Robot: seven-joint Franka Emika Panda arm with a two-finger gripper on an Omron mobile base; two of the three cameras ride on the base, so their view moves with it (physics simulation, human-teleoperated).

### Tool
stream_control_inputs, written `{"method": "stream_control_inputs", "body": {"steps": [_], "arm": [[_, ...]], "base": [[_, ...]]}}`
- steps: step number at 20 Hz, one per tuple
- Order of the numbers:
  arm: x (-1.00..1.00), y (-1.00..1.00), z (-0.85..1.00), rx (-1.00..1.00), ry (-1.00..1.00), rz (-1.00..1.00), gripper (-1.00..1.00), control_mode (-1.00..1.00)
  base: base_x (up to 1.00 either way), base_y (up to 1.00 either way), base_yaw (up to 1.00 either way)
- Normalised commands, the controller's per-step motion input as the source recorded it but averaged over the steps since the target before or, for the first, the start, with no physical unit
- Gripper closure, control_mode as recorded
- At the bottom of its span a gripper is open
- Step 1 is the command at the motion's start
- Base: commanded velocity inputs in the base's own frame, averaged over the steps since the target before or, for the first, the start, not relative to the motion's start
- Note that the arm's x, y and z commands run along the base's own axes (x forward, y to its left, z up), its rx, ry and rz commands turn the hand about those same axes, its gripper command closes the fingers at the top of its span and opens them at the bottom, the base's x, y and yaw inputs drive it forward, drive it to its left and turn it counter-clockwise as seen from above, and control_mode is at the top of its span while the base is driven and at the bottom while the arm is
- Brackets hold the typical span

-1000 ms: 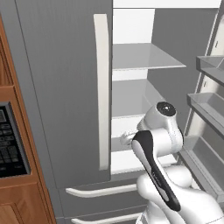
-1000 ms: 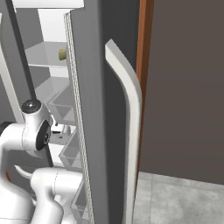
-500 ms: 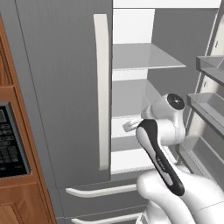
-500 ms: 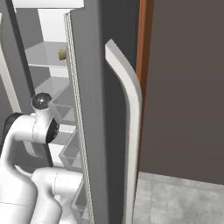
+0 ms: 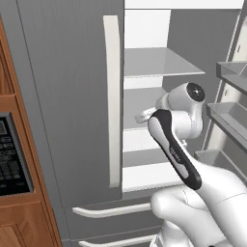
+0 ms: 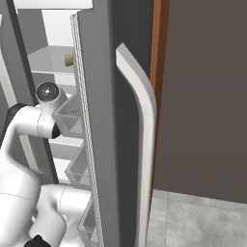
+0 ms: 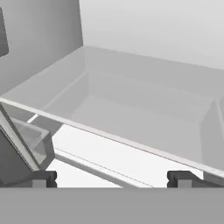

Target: Retrieve the sausage and cheese from the fridge and place them on the cutting board on the counter.

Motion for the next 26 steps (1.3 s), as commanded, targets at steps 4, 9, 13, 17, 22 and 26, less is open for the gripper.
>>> {"method": "stream_control_inputs", "body": {"steps": [4, 9, 13, 17, 22, 26], "arm": [[0.19, -0.06, 0.60, 0.00, -0.06, -0.02, -1.00, -1.00], [0.10, -0.04, 0.59, 0.04, 0.00, 0.00, -1.00, -1.00], [0.00, -0.02, 0.56, 0.07, 0.00, 0.00, -1.00, -1.00], [0.09, -0.01, 0.45, 0.09, -0.03, 0.06, -1.00, -1.00], [0.27, 0.00, 0.28, 0.01, -0.09, 0.00, -1.00, -1.00], [0.30, 0.00, 0.06, 0.00, -0.10, 0.00, -1.00, -1.00]], "base": [[0.00, 0.00, 0.00], [0.00, 0.00, 0.00], [0.00, 0.00, 0.00], [0.00, 0.00, 0.00], [0.00, 0.00, 0.00], [0.00, 0.00, 0.00]]}}
